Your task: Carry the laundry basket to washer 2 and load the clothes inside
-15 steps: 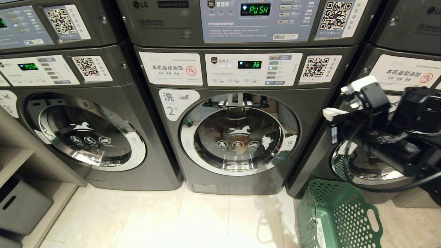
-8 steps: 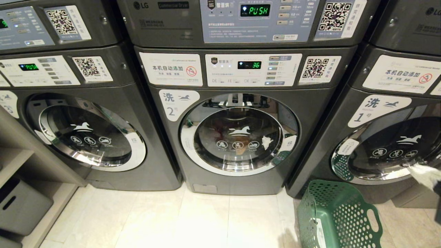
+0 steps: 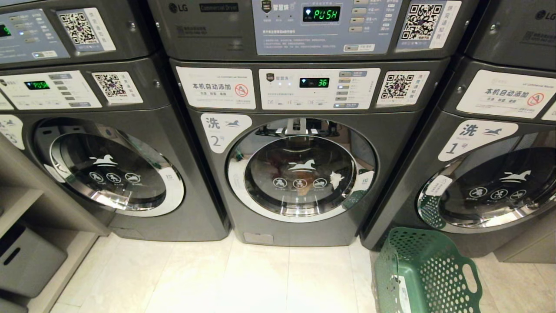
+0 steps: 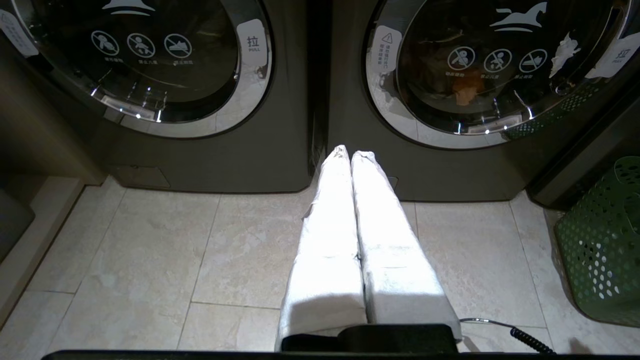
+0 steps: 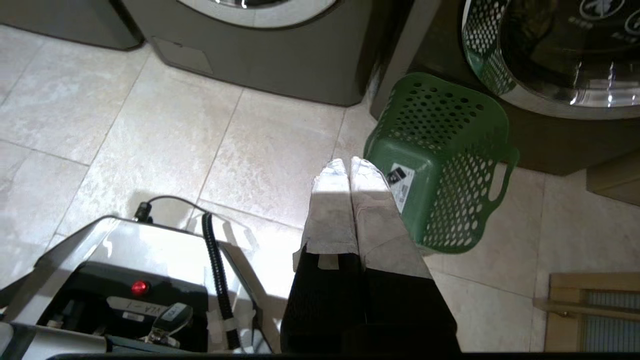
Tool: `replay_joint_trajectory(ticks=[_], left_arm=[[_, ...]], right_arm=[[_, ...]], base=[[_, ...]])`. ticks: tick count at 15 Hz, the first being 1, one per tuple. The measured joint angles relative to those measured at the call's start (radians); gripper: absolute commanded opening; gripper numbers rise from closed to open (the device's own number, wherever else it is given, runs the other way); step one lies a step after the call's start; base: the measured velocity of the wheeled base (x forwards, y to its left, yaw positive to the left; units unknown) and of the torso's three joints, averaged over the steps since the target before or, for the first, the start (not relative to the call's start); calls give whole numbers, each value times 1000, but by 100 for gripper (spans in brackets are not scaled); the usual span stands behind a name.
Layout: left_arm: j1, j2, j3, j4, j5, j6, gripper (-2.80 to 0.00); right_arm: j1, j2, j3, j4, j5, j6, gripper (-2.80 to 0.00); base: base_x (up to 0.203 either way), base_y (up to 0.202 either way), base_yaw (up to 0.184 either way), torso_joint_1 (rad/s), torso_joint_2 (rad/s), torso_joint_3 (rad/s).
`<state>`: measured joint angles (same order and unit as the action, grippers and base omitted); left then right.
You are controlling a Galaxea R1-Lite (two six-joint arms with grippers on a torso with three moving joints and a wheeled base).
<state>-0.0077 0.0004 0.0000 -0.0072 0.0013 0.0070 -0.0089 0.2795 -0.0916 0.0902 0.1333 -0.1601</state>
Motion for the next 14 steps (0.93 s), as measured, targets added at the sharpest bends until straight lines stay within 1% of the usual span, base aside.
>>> replay_joint_trajectory(ticks=[4,5,6,7,9,14], left_arm=[[0,0,0,0,0,0,-280],[0,0,0,0,0,-1,-280],[0,0,0,0,0,-1,-280],[0,0,0,0,0,-1,-280],[0,0,0,0,0,0,-280],[0,0,0,0,0,0,-280]], right_arm=[[13,-178,17,0,20,-57,-280],[15,-212,21,0,0,-62,-280],[16,-236,33,1,-47,-52,-280],[16,-253,43,2,-82,-25,-280],[16,-272,51,-7,-93,11,-280],[16,-283,58,-10,-95,11,-280]], base=[[0,0,0,0,0,0],[0,0,0,0,0,0],[0,0,0,0,0,0],[0,0,0,0,0,0],[0,0,0,0,0,0],[0,0,0,0,0,0]])
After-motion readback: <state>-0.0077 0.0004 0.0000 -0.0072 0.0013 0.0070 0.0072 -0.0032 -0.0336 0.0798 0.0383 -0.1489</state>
